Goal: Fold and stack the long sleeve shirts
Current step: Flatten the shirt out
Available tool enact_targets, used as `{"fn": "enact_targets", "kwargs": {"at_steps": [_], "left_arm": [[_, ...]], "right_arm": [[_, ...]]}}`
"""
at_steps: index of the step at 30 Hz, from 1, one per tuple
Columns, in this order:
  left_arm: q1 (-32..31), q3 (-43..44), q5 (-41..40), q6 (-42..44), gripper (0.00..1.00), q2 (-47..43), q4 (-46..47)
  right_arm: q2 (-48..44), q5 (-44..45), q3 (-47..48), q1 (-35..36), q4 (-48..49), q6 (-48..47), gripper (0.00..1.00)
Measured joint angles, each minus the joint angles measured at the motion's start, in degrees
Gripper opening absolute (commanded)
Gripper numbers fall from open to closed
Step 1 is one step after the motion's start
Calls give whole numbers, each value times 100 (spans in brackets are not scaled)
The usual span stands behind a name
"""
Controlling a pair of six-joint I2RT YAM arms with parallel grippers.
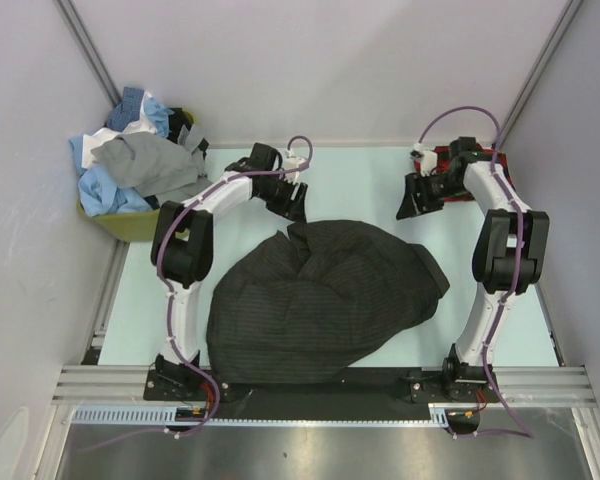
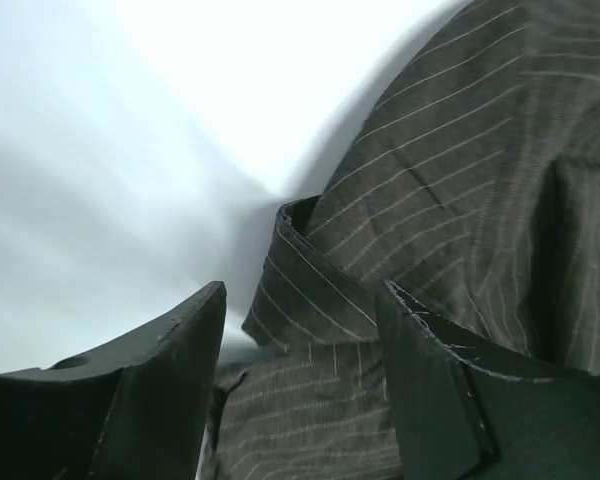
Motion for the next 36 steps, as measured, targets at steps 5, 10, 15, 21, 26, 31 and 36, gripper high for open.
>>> {"fn": "enact_targets", "kwargs": {"at_steps": [5, 10, 15, 21, 26, 31, 36], "left_arm": [[-13, 157, 7, -74, 50, 398, -328], [-7, 372, 365, -118, 24, 636, -702], [-7, 1484, 1034, -153, 0, 1161, -1154], [-136, 2149, 1064, 337, 0, 876, -1283], [-1436, 1093, 654, 2013, 2, -1025, -1322], [-3864, -1862, 697, 3862, 61, -3866, -1283], [-3285, -3904, 214, 3974, 77, -4955, -1451]], "right_arm": [[-297, 85, -260, -417, -170, -162, 65], [-789, 116, -579, -437, -286, -247, 66], [-964, 111, -678, -402, -319, -251, 65], [-997, 57, -680, -581, -343, -247, 67], [-1071, -24, -730, -890, -378, -299, 68], [-1082, -63, -859, -1051, -553, -634, 70], [-1082, -55, -1095, -984, -785, -1019, 66]]}}
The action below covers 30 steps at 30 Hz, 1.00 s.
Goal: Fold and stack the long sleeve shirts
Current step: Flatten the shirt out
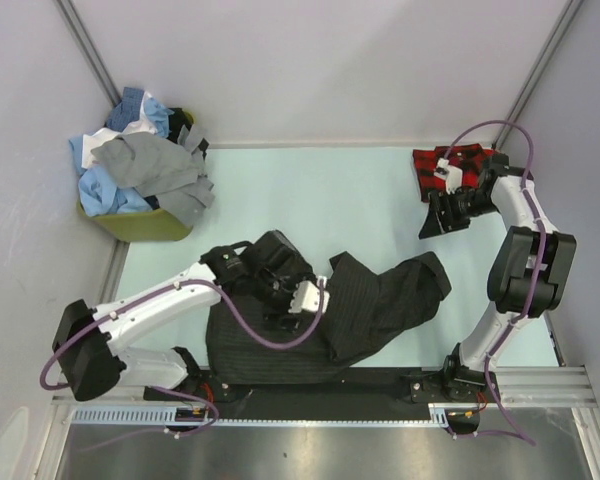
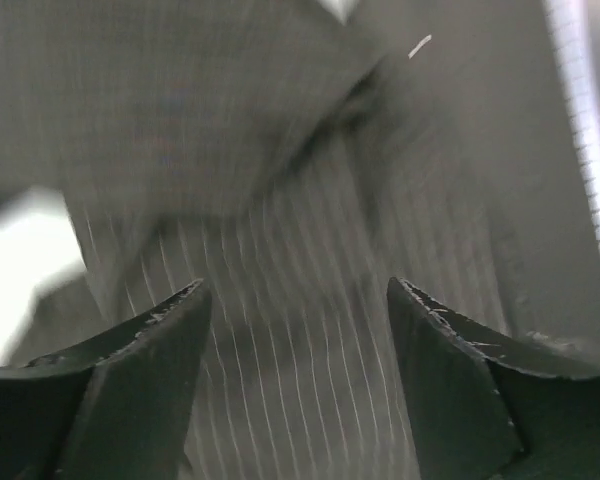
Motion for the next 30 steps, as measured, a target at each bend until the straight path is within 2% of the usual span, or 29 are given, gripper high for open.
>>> {"fn": "enact_targets", "kwargs": {"at_steps": [4, 8, 14, 18, 20, 21, 22, 23, 24, 26, 27, 28, 30], "left_arm": [[750, -188, -227, -675, 73, 50, 382], [1333, 409, -127, -1827, 76, 680, 887], [1386, 1591, 149, -3751, 80, 2262, 1853], [1384, 2234, 129, -4649, 80, 3392, 2201], [1384, 2396, 129, -4992, 77, 3821, 2223], [1384, 2468, 131, -5132, 74, 3993, 2214], [1388, 2594, 164, -5289, 61, 4210, 2170], [1388, 2693, 216, -5386, 53, 4347, 2159], [1388, 2839, 295, -5506, 36, 4505, 2135], [1388, 3139, 533, -5668, 21, 4756, 2116], [1392, 3261, 619, -5733, 7, 4830, 2146], [1427, 3425, 761, -5775, 0, 4889, 2164], [1462, 3703, 979, -5840, 0, 4903, 2210]], "right_arm": [[0, -44, -33, 166, -170, -234, 65], [-61, -81, -391, 374, -240, -413, 64], [-339, -63, -697, 413, -262, -431, 66], [-811, -7, -780, 376, -269, -435, 72], [-1128, 17, -791, 332, -282, -459, 74], [-1296, 20, -798, 306, -286, -476, 75], [-1449, 24, -811, 275, -286, -492, 76], [-1598, 33, -831, 243, -289, -505, 77], [-1744, 44, -855, 210, -293, -516, 79], [-1980, 59, -911, 138, -304, -527, 80], [-2048, 61, -933, 111, -308, -531, 83], [-2114, 59, -966, 74, -306, -540, 86], [-2225, 55, -1067, 2, -302, -551, 98]]}}
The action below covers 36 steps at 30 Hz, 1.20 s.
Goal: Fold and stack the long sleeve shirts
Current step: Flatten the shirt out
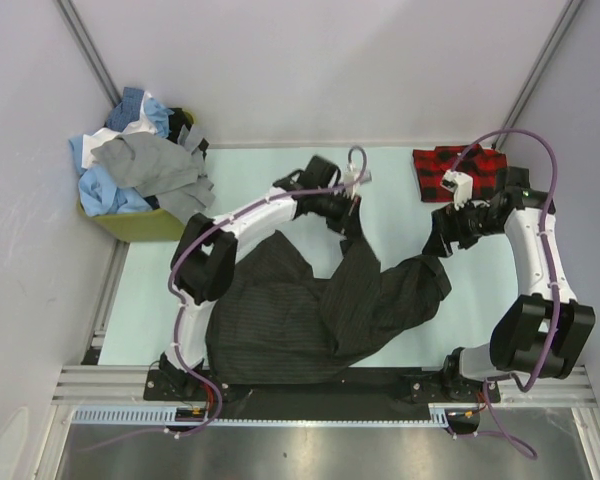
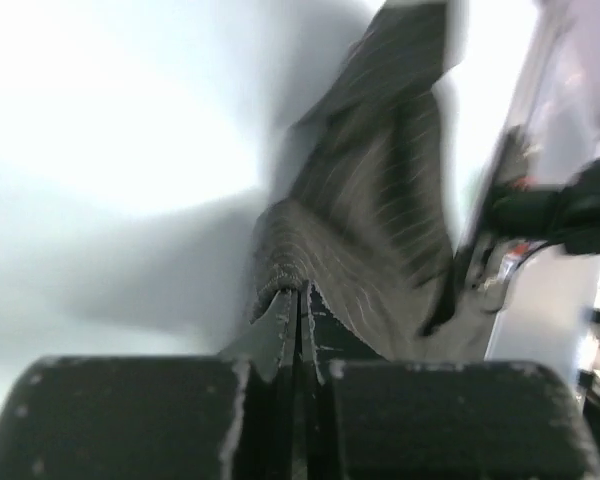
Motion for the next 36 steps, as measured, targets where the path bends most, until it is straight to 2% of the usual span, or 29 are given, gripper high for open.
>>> {"fn": "enact_targets", "kwargs": {"at_steps": [5, 7, 14, 18, 23, 32, 36], "left_arm": [[348, 1698, 389, 295, 0, -55, 153], [555, 2009, 361, 533, 0, -310, 367], [1047, 2052, 66, 1427, 0, -1410, 1154], [1023, 2319, -599, 1768, 0, -1366, 1449], [1016, 2490, -1058, 2317, 1, -1274, 1742], [1099, 2522, -1200, 2730, 0, -1204, 2166], [1156, 2524, -1163, 2726, 0, -1123, 2317]], "right_arm": [[-295, -192, -348, -74, 240, -17, 100], [-380, -354, -487, -42, 518, 22, 100], [-306, -708, -800, 426, 1947, 192, 100], [326, -955, -444, 511, 2269, 247, 100], [944, -1294, -170, 503, 2662, 389, 97], [1207, -1722, -195, 879, 4033, 621, 93], [1576, -1799, -151, 1119, 4824, 1010, 87]]}}
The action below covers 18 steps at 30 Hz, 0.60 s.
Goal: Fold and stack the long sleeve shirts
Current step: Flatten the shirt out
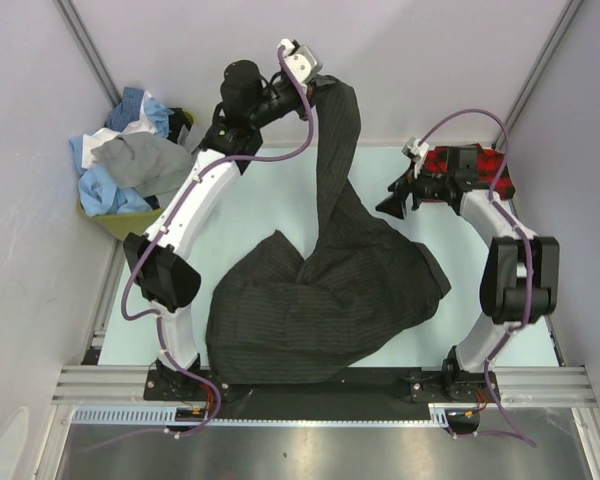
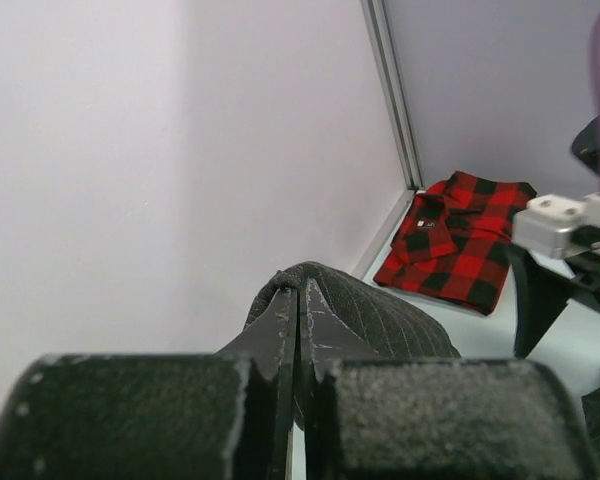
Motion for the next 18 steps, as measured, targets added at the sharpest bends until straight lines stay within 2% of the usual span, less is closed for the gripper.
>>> {"fn": "enact_targets", "kwargs": {"at_steps": [2, 6, 11, 15, 16, 18], "left_arm": [[33, 0, 33, -7, 0, 24, 81], [138, 0, 162, -13, 0, 26, 181], [223, 2, 317, -11, 0, 26, 247], [238, 2, 404, -9, 0, 26, 264], [238, 2, 422, -9, 0, 26, 271], [240, 2, 431, -9, 0, 26, 295]], "right_arm": [[407, -85, 229, 20, 184, 286, 82], [1257, -413, 793, -2, 396, 975, 81], [1506, -1016, 920, 17, 645, 1860, 82], [1641, -1443, 1147, 181, 647, 2197, 93], [1674, -1497, 1198, 225, 573, 2203, 97], [1764, -1478, 1331, 332, 208, 1974, 100]]}}
